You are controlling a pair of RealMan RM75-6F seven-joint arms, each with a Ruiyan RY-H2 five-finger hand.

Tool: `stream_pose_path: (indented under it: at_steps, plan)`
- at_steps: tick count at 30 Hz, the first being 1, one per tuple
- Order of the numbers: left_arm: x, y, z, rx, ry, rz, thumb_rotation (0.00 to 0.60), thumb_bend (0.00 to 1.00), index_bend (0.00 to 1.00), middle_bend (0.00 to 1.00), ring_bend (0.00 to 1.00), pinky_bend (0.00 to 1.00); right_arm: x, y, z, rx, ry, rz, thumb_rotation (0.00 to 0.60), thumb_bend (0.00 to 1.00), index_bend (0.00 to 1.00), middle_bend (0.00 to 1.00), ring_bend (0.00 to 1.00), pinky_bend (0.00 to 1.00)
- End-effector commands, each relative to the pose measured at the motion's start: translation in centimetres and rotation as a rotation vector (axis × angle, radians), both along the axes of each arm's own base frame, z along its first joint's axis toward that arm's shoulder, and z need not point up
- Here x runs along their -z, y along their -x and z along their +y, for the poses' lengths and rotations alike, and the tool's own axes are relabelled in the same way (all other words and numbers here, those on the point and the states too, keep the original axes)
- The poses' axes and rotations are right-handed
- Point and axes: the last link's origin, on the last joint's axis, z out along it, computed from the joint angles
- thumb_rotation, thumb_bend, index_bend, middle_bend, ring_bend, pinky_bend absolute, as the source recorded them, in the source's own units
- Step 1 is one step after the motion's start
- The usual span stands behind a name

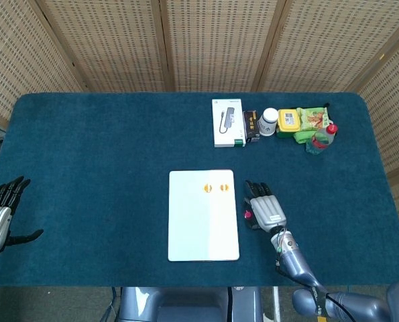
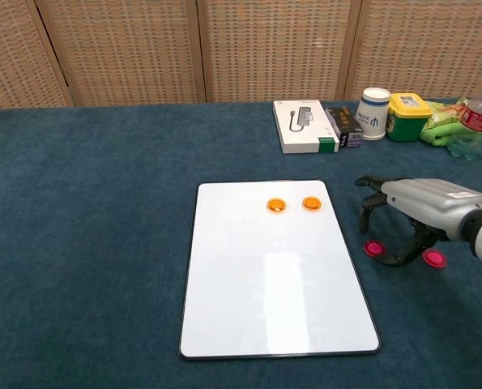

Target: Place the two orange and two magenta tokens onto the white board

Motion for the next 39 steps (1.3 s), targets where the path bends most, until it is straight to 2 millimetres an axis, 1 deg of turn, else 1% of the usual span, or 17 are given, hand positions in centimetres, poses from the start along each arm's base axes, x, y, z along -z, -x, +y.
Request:
stream_pose_path:
  at_steps: [1,20,22,27,29,36,39]
  plan:
    - [0.0,0.0,0.0,0.000,0.000,0.000,0.600,0.00,0.00,0.00,0.00,0.00,0.1,0.1,0.0,0.005,-0.003,-0.004,0.600,0.34,0.40,0.01,0.00,0.00]
    - [0.0,0.0,0.0,-0.001,-0.001,0.000,0.600,0.00,0.00,0.00,0.00,0.00,0.7,0.8,-0.2,0.021,-0.012,0.006,0.600,0.34,0.40,0.01,0.00,0.00]
    - [0.0,0.0,0.0,-0.002,0.000,0.000,0.600,0.00,0.00,0.00,0.00,0.00,0.8,0.9,-0.2,0.024,-0.014,0.007,0.600,0.34,0.42,0.01,0.00,0.00]
    - [0.0,0.0,0.0,-0.002,-0.001,0.001,0.600,0.00,0.00,0.00,0.00,0.00,0.9,1.1,-0.3,0.029,-0.017,0.004,0.600,0.34,0.57,0.03,0.00,0.00]
    - [0.0,0.0,0.0,-0.002,-0.001,0.001,0.600,0.00,0.00,0.00,0.00,0.00,0.8,1.0,-0.3,0.030,-0.015,-0.002,0.600,0.34,0.58,0.03,0.00,0.00]
    - [0.0,0.0,0.0,-0.001,-0.001,0.002,0.600,0.00,0.00,0.00,0.00,0.00,0.5,0.8,-0.5,0.031,-0.015,-0.023,0.600,0.34,0.58,0.03,0.00,0.00]
    - [0.0,0.0,0.0,-0.002,0.000,0.001,0.600,0.00,0.00,0.00,0.00,0.00,0.0,0.1,-0.8,0.021,-0.003,-0.038,0.600,0.34,0.58,0.03,0.00,0.00]
